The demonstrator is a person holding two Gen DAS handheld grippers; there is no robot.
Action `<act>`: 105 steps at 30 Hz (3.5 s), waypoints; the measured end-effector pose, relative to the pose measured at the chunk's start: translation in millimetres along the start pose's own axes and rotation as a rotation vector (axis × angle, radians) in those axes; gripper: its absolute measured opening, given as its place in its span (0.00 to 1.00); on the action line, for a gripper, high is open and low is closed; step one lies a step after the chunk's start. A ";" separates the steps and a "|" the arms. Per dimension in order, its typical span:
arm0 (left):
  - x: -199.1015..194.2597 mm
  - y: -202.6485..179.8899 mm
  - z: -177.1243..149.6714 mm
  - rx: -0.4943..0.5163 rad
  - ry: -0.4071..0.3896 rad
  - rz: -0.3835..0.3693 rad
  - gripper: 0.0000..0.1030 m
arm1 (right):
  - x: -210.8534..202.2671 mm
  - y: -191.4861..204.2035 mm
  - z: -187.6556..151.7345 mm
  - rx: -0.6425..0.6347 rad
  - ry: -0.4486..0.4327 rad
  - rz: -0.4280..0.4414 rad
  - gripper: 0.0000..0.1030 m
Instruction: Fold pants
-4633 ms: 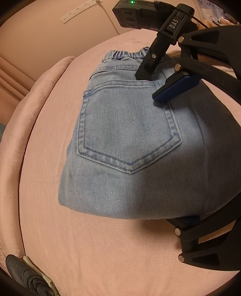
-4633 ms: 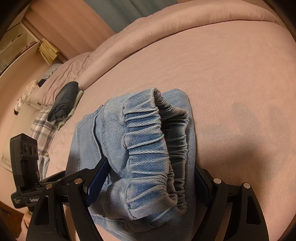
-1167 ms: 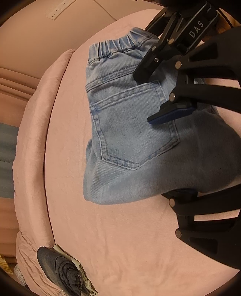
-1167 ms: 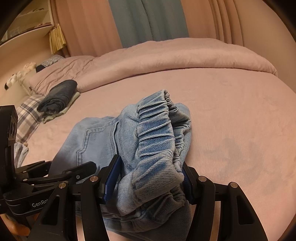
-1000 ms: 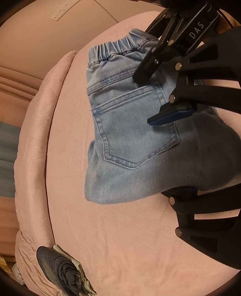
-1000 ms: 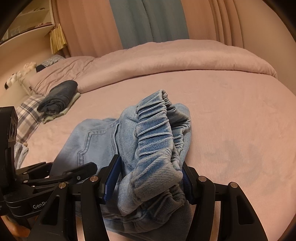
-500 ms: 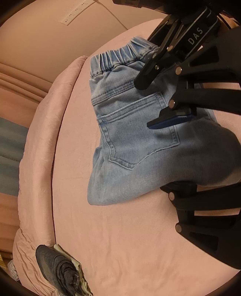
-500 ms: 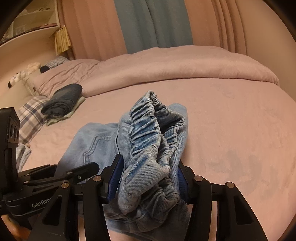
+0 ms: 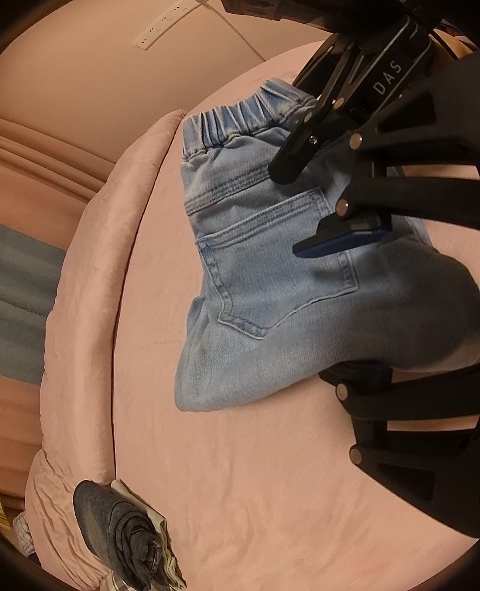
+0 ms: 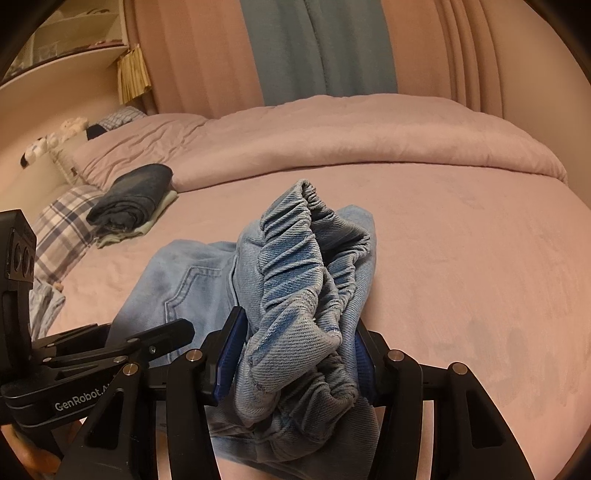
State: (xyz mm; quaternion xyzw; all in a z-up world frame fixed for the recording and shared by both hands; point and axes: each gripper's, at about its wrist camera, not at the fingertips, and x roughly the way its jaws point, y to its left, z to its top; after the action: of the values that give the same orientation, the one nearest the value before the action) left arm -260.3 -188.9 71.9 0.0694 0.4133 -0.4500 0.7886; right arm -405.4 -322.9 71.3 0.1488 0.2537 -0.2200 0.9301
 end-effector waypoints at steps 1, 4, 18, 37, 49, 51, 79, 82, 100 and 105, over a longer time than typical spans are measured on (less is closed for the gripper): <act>0.1 1.4 0.9 -0.002 0.000 0.000 0.43 | 1.4 1.3 1.2 -0.003 0.001 0.002 0.53; 0.4 5.1 3.5 -0.004 0.000 0.002 0.43 | 5.4 3.8 3.6 -0.011 0.006 0.005 0.53; 14.5 27.0 28.1 -0.015 -0.001 -0.012 0.43 | 23.5 10.7 19.1 -0.027 0.016 -0.001 0.53; 42.5 52.6 71.6 -0.043 -0.024 -0.011 0.43 | 62.9 18.4 52.9 -0.055 0.012 -0.011 0.53; 50.4 64.6 84.9 -0.058 -0.031 0.002 0.43 | 71.3 20.0 58.3 -0.061 0.013 -0.011 0.53; 51.0 65.3 86.0 -0.058 -0.031 0.002 0.43 | 71.7 19.9 58.8 -0.060 0.015 -0.010 0.53; 60.2 65.9 99.4 -0.047 -0.035 0.021 0.43 | 88.2 24.6 68.5 -0.054 0.005 -0.009 0.53; 60.7 65.4 99.9 -0.046 -0.036 0.022 0.43 | 88.5 24.7 68.8 -0.055 0.006 -0.010 0.53; 63.5 67.1 103.0 -0.052 -0.032 0.026 0.43 | 94.0 22.6 71.5 -0.061 0.011 -0.014 0.53; 64.6 67.5 104.6 -0.055 -0.027 0.027 0.43 | 96.6 23.5 71.1 -0.057 0.017 -0.014 0.53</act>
State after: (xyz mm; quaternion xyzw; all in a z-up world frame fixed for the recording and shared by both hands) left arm -130.5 -241.9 75.8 0.0473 0.4136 -0.4287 0.8018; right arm -290.3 -362.6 82.0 0.1223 0.2687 -0.2178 0.9303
